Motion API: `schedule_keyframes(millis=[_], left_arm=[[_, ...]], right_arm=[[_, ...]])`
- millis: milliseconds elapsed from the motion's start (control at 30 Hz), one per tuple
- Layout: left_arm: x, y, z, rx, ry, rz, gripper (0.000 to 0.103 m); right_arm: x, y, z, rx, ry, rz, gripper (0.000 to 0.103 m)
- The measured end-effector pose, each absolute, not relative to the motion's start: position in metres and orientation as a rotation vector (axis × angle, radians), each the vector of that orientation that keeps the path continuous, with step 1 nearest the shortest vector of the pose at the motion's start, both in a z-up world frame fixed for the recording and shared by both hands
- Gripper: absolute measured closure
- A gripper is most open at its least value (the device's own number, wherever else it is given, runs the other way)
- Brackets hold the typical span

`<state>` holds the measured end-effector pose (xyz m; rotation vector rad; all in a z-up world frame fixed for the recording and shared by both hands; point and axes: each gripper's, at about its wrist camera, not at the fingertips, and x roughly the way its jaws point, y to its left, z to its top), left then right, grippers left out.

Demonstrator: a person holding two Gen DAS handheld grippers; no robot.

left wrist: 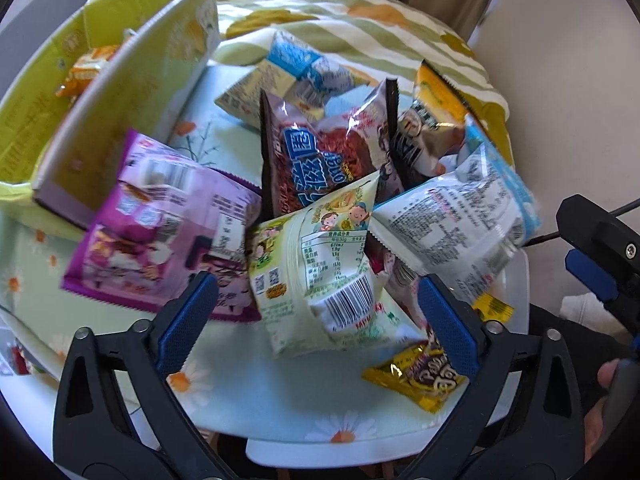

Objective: Organize snacks
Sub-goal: 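Grasp the green-white snack bag with the left tool while the right tool grasps the blue bag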

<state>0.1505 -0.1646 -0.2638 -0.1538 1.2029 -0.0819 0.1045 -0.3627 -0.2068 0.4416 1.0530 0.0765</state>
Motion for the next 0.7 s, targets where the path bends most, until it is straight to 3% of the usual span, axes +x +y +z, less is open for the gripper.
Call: schedule_keyframes(millis=[133,367,567,700], left_arm=[[0.160,-0.169,-0.282,-0.158,1.226,-0.077,0.018],[0.171,-0.169,-0.298,-0.182,1.267,-0.088,0.027],[0.176,-0.164,-0.302,-0.200,1.292,-0.133,0.043],[0.179,-0.158,-0.304,-0.208,1.310,-0.160,0.047]], right_arm=[[0.113,-0.362,-0.225,0.494,1.087,0.061,0.000],[0.129,-0.359,-0.245,0.552,1.128,0.073,0.000],[0.139,-0.353,-0.252,0.559,1.132,0.057,0.000],[0.145,-0.352,-0.258,0.581,1.144,0.053,0.000]])
